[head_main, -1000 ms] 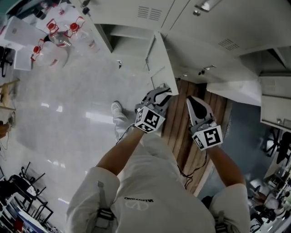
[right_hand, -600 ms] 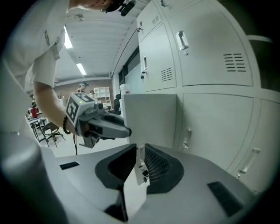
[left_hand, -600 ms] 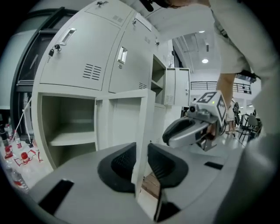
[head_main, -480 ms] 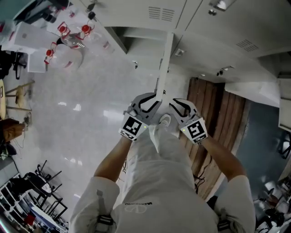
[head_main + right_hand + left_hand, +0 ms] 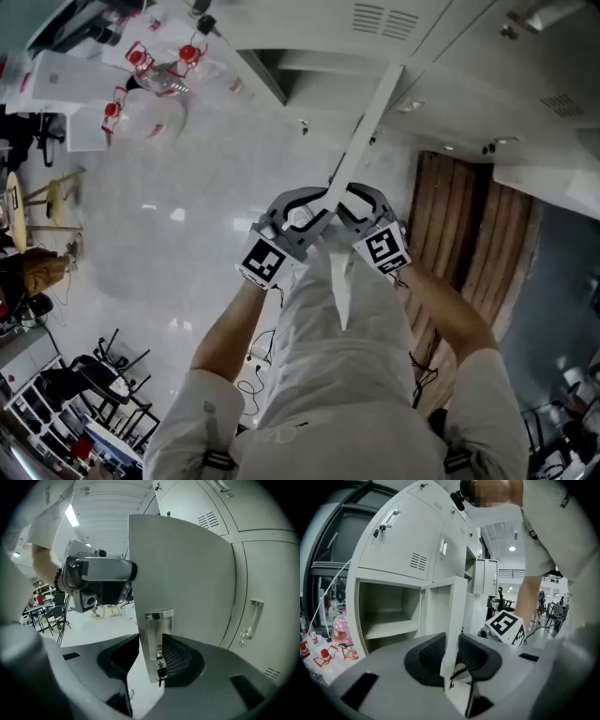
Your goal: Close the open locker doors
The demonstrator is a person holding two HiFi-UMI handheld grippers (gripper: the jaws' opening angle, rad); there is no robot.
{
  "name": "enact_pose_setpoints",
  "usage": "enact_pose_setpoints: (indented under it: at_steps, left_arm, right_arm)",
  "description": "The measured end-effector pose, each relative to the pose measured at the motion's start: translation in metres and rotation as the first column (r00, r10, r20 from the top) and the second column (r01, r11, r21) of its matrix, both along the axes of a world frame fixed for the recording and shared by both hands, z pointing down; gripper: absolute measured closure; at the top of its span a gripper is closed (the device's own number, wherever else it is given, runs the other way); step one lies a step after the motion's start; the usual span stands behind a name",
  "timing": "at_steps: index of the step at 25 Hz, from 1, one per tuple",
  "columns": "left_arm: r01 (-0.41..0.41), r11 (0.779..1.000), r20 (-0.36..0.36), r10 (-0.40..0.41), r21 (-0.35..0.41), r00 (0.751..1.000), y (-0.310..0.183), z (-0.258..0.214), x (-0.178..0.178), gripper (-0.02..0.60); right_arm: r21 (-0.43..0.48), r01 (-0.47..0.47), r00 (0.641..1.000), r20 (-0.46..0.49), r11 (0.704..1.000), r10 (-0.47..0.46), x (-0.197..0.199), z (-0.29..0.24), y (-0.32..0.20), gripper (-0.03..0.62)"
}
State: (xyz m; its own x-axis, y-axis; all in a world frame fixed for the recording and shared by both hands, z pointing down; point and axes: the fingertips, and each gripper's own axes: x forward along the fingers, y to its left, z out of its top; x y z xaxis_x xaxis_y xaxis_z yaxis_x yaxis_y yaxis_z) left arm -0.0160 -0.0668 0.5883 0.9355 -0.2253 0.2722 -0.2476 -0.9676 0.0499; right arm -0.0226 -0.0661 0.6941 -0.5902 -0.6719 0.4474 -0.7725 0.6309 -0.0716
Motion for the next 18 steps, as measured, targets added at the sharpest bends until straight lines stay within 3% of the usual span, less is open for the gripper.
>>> enact_pose_setpoints:
  at_steps: [10, 13, 15, 18]
  left_arm:
    - [-0.074, 0.997, -0.028, 0.073, -0.02, 0.997, -0.028, 0.0, -0.025, 0.491]
    - [-0.072, 0.997, -0.005, 0.072, 0.018, 0.997, -0.041, -0.003, -0.04, 0.491]
    - [-0.011, 0.999, -0.005, 0.011, 0.035, 1.0, -0.055, -0.001, -0.06, 0.483]
    - [0.167, 0.984, -0.009, -0.168, -0.055, 0.986, -0.08, 0.021, -0.102, 0.497]
  right_arm:
    - [0.059, 0.049, 0.998, -0.033, 0.997, -0.047, -0.034, 0.003, -0.032, 0.473]
    - [0.045, 0.04, 0.999, -0.018, 0.998, -0.039, -0.044, 0.003, -0.046, 0.474]
    - [0.039, 0.034, 0.999, -0.01, 0.999, -0.034, -0.051, 0.004, -0.057, 0.476]
    - [0.036, 0.03, 1.0, -0.002, 0.999, -0.03, -0.058, 0.003, -0.078, 0.479]
